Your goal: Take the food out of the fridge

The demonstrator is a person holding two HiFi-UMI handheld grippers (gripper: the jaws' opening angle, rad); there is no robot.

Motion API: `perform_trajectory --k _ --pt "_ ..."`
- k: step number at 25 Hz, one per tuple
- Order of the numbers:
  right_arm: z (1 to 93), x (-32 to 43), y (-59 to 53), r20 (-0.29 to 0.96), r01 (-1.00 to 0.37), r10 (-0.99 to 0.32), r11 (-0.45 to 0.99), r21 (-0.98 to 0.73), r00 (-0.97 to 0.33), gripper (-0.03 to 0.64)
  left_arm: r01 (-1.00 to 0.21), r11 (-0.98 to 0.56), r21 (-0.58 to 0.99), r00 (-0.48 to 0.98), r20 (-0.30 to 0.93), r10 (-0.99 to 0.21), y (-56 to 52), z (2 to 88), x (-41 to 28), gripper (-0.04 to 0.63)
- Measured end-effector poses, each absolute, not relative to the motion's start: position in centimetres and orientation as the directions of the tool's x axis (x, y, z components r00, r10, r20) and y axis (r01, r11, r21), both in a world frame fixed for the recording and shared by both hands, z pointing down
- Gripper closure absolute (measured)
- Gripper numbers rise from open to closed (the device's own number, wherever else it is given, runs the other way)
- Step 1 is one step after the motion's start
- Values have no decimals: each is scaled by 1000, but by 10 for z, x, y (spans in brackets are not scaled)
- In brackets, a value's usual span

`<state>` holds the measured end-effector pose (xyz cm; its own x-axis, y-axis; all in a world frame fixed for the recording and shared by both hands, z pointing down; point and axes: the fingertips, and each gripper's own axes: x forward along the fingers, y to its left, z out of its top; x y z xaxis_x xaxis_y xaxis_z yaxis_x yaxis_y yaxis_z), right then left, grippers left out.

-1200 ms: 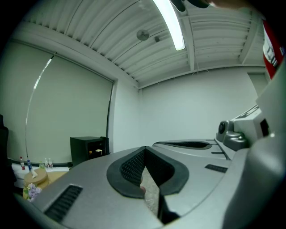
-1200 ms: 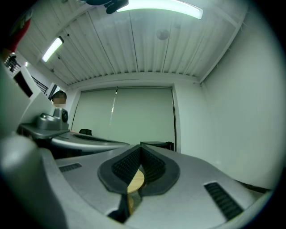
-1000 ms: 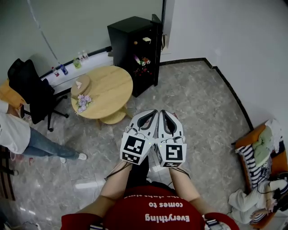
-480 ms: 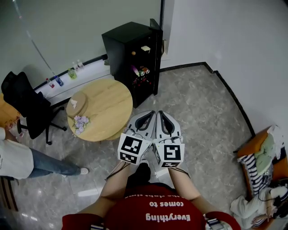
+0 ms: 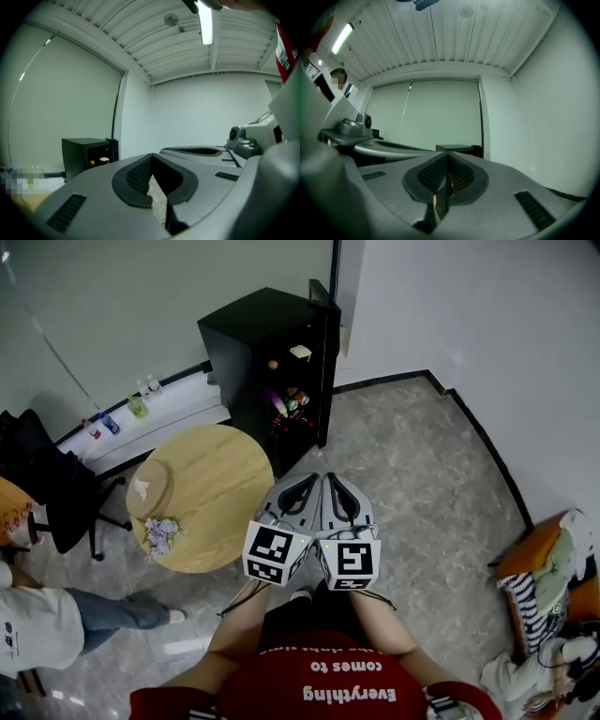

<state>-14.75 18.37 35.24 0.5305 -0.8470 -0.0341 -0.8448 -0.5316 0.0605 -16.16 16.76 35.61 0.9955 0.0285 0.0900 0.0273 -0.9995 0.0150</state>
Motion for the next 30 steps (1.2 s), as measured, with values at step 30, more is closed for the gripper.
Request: perform_trajectory --k 30 --pt "422 110 -7 146 -987 -978 -138 76 148 606 -399 -908 126 905 212 -368 -13 425 90 594"
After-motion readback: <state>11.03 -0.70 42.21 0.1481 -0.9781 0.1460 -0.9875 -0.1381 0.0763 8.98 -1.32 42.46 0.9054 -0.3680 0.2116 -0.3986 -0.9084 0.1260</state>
